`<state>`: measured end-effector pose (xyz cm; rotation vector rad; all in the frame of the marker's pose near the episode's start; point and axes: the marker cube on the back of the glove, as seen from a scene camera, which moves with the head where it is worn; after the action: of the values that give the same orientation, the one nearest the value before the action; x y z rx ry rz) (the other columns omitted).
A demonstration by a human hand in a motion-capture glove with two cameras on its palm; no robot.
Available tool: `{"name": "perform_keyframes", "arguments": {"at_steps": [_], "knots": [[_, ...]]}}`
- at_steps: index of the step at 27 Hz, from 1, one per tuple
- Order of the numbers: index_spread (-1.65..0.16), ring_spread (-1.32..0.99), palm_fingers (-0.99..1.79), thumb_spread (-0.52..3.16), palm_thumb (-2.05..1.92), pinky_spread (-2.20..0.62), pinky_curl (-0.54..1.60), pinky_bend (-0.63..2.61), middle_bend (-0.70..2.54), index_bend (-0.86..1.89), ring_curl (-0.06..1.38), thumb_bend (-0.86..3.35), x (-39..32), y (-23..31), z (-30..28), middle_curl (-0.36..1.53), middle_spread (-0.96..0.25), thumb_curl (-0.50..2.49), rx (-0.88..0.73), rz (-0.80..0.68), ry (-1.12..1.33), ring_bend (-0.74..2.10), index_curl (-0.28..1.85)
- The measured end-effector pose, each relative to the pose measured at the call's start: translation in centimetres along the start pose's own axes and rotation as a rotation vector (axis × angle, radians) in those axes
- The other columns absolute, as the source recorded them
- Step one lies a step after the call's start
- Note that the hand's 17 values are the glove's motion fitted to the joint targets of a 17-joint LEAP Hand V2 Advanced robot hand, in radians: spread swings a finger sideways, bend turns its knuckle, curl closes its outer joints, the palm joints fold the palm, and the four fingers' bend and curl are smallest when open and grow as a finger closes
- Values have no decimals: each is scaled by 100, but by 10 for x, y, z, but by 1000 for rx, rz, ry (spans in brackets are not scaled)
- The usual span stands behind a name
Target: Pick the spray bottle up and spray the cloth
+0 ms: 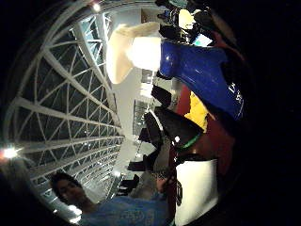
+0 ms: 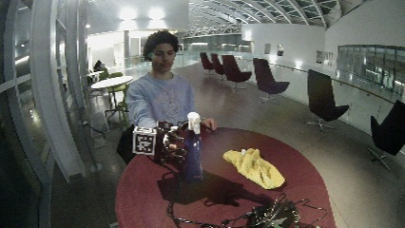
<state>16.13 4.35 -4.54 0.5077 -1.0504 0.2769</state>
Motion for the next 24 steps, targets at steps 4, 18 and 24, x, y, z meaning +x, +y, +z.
{"name": "perform_keyframes", "arguments": {"at_steps": [4, 18, 24], "knots": [[-37, 7, 55, 107, 58, 21, 36, 34, 22, 7, 32, -4, 1, -3, 9, 39, 0, 31, 28, -67, 46, 31, 24], [-37, 10, 42, 91, 58, 29, 39, 49, 25, 3, 34, -1, 14, -3, 31, 39, 2, 32, 73, -42, 254, 39, 15], [-33, 7, 58, 89, 84, 30, 37, 45, 28, 12, 34, 9, 15, -7, 33, 40, -2, 41, 126, -102, 223, 45, 16]]}}
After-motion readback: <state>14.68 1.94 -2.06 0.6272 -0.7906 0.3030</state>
